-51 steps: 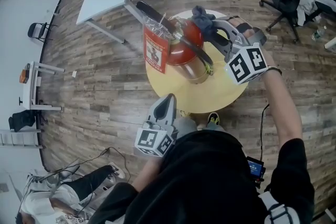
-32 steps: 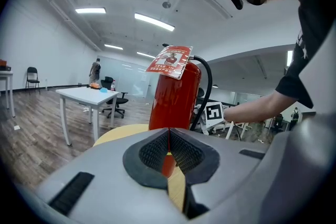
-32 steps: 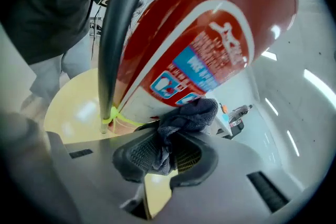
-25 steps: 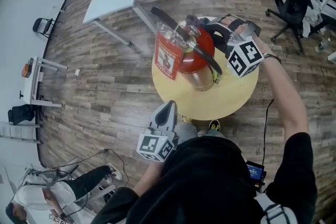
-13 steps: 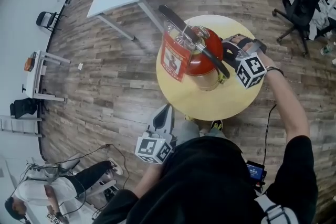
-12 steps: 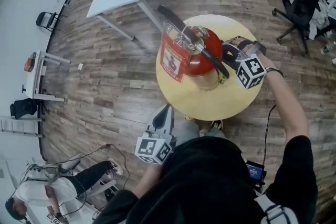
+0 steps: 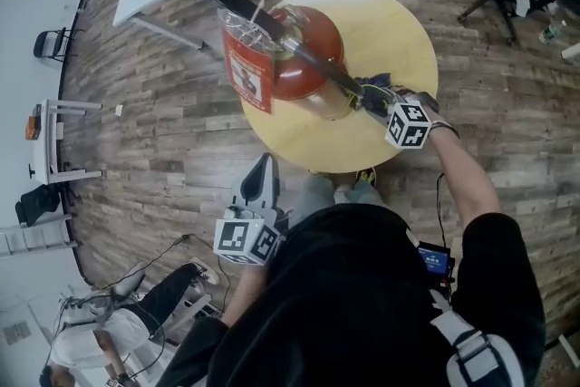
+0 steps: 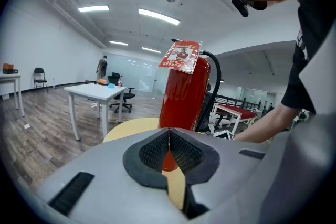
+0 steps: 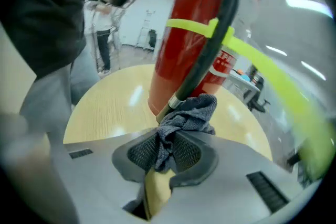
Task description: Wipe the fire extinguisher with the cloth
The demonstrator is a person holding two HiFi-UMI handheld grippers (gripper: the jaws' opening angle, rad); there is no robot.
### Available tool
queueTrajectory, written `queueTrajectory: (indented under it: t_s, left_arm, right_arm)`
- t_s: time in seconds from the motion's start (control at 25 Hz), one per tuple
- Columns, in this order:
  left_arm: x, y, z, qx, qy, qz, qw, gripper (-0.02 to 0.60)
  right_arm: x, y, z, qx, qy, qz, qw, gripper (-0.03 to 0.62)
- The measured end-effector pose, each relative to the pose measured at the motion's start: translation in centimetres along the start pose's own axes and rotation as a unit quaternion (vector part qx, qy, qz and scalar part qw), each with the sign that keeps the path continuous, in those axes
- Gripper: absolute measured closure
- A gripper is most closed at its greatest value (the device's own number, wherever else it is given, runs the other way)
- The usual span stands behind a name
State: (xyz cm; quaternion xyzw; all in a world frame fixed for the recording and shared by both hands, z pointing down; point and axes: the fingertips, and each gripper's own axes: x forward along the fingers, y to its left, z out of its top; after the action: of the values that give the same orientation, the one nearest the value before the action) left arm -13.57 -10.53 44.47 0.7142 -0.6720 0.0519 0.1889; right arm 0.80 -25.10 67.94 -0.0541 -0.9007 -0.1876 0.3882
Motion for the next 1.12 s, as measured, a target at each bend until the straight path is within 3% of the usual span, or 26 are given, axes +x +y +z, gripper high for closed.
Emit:
queueTrajectory:
  t_s: [0.12, 0.24, 0.48, 0.6, 0.72, 0.8, 0.84, 0.96, 1.04, 1.12]
  left_arm:
    - [0.6, -0.3, -0.4, 0.000, 0.003, -0.010, 0.9999, 0.558]
    - [0.6, -0.8, -1.1, -0.008, 0.007, -0.026, 0.9996, 0.557]
    - [0.6, -0.6, -0.9, -0.009, 0.000, -0.059, 0.9982, 0.558]
    - [0.2, 0.3, -0.8, -0.012, -0.002, -0.075, 0.9971, 0.557]
    - [-0.6, 1.9, -0.3, -0.013, -0.008, -0.086, 0.9962, 0.558]
    - [-1.4, 2.8, -0.1, -0.016, -0.011, -0.091, 0.9956, 0.558]
    - [-1.7, 3.1, 0.1, -0.018, -0.012, -0.095, 0.9953, 0.557]
    - [-2.5, 4.2, 0.4, -0.023, -0.019, -0.106, 0.9940, 0.557]
    - [-2.9, 5.3, 0.7, -0.027, -0.028, -0.108, 0.9933, 0.557]
    - [-3.3, 6.5, 0.8, -0.031, -0.034, -0.110, 0.9929, 0.557]
  right_arm:
    - [0.1, 0.4, 0.8, 0.126, -0.024, -0.026, 0.991, 0.526]
    - [0.0, 2.1, 1.4, 0.236, -0.031, 0.003, 0.971, 0.528]
    - [-0.4, 3.0, 2.2, 0.363, 0.004, 0.055, 0.930, 0.526]
    - [-1.1, 3.8, 2.8, 0.424, 0.013, 0.055, 0.904, 0.528]
    - [-1.4, 4.5, 4.3, 0.492, -0.001, 0.045, 0.869, 0.528]
    - [-1.6, 4.7, 6.3, 0.542, -0.036, 0.033, 0.839, 0.526]
    - [-1.8, 4.6, 7.6, 0.574, -0.064, 0.021, 0.816, 0.528]
    - [-2.0, 3.6, 10.2, 0.670, -0.126, -0.038, 0.730, 0.527]
    - [-1.9, 3.2, 11.2, 0.710, -0.158, -0.059, 0.684, 0.528]
    - [-2.3, 2.7, 13.2, 0.735, -0.204, -0.054, 0.644, 0.528]
